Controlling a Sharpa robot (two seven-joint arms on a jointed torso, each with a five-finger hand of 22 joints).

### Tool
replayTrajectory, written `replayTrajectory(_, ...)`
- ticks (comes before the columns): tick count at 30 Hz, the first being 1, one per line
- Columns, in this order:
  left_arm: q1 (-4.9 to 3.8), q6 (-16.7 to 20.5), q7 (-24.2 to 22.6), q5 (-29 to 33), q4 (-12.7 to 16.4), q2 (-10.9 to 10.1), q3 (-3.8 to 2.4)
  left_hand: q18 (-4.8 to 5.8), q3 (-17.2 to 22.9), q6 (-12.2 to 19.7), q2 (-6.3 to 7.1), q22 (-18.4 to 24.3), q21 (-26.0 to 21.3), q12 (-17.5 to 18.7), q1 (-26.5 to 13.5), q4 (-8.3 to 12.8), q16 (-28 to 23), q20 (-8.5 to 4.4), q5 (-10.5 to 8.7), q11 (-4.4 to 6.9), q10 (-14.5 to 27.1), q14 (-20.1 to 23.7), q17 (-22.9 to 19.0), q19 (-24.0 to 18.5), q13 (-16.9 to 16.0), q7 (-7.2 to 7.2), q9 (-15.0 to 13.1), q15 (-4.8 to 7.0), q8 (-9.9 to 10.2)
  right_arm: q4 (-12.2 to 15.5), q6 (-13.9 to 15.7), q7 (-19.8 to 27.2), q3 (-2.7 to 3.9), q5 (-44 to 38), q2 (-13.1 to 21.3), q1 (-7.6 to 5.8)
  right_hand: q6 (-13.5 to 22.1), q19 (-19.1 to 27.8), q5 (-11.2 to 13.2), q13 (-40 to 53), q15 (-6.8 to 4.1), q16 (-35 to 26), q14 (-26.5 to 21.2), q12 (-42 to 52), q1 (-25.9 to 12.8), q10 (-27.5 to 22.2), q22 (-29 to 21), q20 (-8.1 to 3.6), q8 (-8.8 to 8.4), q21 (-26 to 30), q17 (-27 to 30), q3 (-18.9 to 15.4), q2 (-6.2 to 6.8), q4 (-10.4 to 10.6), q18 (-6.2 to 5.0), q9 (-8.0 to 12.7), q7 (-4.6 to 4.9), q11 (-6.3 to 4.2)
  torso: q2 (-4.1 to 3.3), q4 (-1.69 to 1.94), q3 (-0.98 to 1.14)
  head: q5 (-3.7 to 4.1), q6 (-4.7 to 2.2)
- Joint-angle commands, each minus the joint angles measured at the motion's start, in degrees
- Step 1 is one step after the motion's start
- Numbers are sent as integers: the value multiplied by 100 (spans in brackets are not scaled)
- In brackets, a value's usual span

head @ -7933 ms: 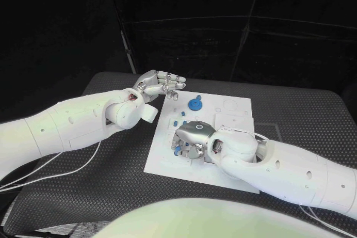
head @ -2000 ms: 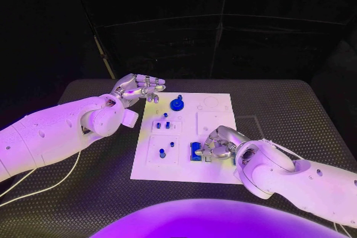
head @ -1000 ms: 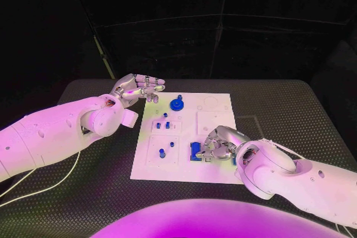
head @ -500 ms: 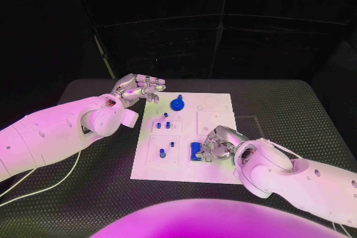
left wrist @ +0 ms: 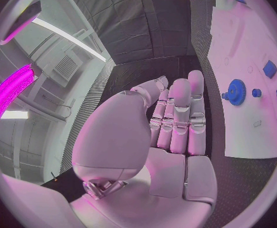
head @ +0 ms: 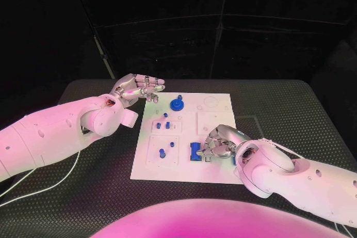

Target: Assemble the parts on the task board

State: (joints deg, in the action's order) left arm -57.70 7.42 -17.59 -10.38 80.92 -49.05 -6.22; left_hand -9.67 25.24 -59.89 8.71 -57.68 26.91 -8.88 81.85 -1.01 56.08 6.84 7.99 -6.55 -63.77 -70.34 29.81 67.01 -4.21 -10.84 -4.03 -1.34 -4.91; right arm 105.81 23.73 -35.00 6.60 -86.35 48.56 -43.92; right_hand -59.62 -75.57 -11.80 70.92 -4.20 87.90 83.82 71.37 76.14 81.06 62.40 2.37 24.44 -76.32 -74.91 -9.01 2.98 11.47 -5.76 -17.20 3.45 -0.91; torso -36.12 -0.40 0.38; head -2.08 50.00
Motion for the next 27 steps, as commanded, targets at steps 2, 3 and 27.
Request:
replayTrajectory(2, -8, -56, -11, 22, 7, -9, -6, -71, -24, 51, -20, -5, -20, -21, -48, 15, -24, 2, 36, -7, 35, 51, -4, -28, 7, 4, -1, -3, 8, 152, 383, 220, 2, 3, 212, -8, 96, 15, -108, -21, -7, 10, 508, -28, -18, -3, -29, -26, -73, -1, -940, -74, -30, 15, 26, 21, 32, 28, 7, -8, -1, 34, 0)
replayTrajectory(3, -8, -56, -10, 22, 6, -11, -6, -71, -24, 51, -20, -5, -20, -21, -48, 15, -24, 2, 36, -7, 35, 51, -4, -28, 7, 4, -1, -3, 8, 191, 419, 239, 3, 13, 287, -8, 117, 18, -126, -30, -1, 8, 506, -40, -24, -10, -33, -21, -90, 2, -934, -90, -33, 25, 25, 27, 42, 36, 7, -9, -1, 41, 0)
replayTrajectory(27, -8, -56, -14, 22, 16, 3, -5, -71, -24, 51, -20, -5, -20, -21, -48, 15, -24, 2, 36, -7, 35, 51, -4, -28, 7, 4, -1, -3, 8, 311, 220, 89, -2, -176, 1493, 5, 208, 51, -250, -139, 83, -19, 494, -203, -81, -81, -77, 67, -416, 39, -884, -303, -100, 237, 13, 142, 134, 124, 20, -92, -2, 359, 0)
